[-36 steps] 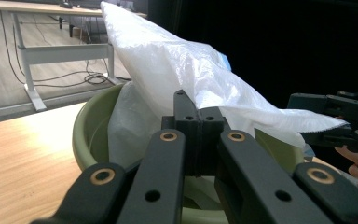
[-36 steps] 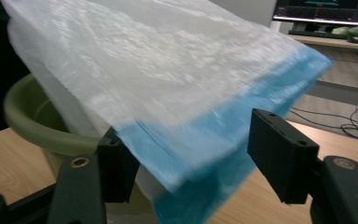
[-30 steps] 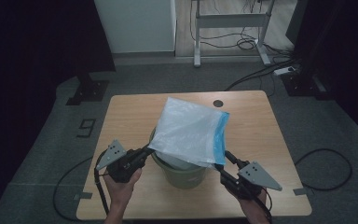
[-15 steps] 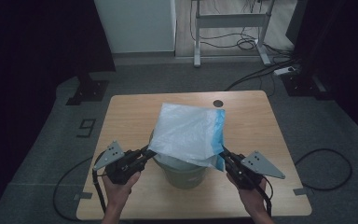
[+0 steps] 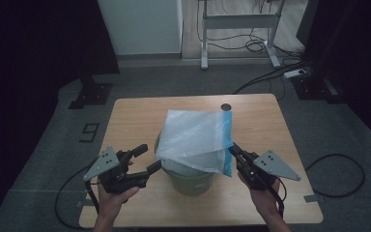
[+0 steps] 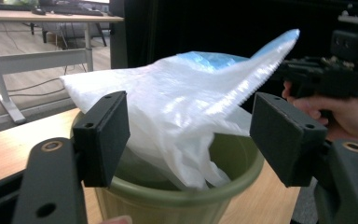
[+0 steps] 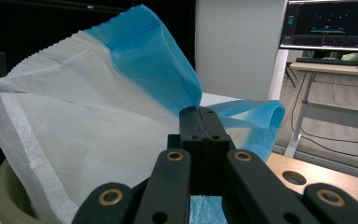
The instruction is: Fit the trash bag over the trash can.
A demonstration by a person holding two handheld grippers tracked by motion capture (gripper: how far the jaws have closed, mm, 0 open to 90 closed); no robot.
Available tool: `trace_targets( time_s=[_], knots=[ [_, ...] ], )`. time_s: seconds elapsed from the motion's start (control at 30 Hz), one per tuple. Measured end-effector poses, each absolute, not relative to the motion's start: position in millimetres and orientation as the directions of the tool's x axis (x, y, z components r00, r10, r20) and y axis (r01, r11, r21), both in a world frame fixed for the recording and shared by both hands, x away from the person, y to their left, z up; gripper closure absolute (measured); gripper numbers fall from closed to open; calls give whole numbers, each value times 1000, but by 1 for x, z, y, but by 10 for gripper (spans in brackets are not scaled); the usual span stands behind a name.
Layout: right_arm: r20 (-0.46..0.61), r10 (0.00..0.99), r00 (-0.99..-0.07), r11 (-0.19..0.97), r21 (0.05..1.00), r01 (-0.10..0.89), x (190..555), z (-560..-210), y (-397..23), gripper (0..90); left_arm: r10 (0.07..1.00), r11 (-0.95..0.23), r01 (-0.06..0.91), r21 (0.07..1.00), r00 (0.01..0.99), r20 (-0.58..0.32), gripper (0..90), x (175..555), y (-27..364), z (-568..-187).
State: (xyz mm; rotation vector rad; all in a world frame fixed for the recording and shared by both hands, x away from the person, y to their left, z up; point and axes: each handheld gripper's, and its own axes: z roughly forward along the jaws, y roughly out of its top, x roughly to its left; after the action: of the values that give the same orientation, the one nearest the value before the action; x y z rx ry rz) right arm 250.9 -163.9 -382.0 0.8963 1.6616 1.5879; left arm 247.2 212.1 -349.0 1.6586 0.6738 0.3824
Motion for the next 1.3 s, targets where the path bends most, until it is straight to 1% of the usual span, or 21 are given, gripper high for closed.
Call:
trace_targets(
  time_s=[0.13,0.33,0.47,0.57,0.73,0.93,1.07,1.2,1.3],
  knots=[
    [-10,837,-548,33,999,32,251,-383,-164,892,635,-88,242,966,761,-132,307,257,208,-345],
    [-30,827,-562,48,999,17,251,-384,-159,892,638,-171,278,945,762,-109,305,272,193,-342],
    [-38,820,-571,50,999,5,251,-382,-154,892,618,-203,306,930,777,-120,308,278,185,-349],
    [-42,813,-581,53,999,2,252,-381,-149,892,611,-216,304,928,783,-115,322,277,181,-354],
    [-45,802,-595,58,998,2,254,-381,-140,892,607,-218,296,930,788,-108,391,274,181,-361],
    [-50,790,-611,69,998,9,256,-383,-130,892,568,-205,282,937,814,-121,370,269,183,-355],
    [-47,786,-616,71,997,14,258,-384,-125,892,562,-209,281,937,818,-119,355,268,182,-354],
    [-41,786,-617,65,998,18,258,-384,-125,892,573,-219,280,935,812,-109,358,267,176,-357],
    [-40,786,-616,64,998,17,258,-384,-125,892,599,-226,278,933,795,-92,377,266,170,-360]
  ],
)
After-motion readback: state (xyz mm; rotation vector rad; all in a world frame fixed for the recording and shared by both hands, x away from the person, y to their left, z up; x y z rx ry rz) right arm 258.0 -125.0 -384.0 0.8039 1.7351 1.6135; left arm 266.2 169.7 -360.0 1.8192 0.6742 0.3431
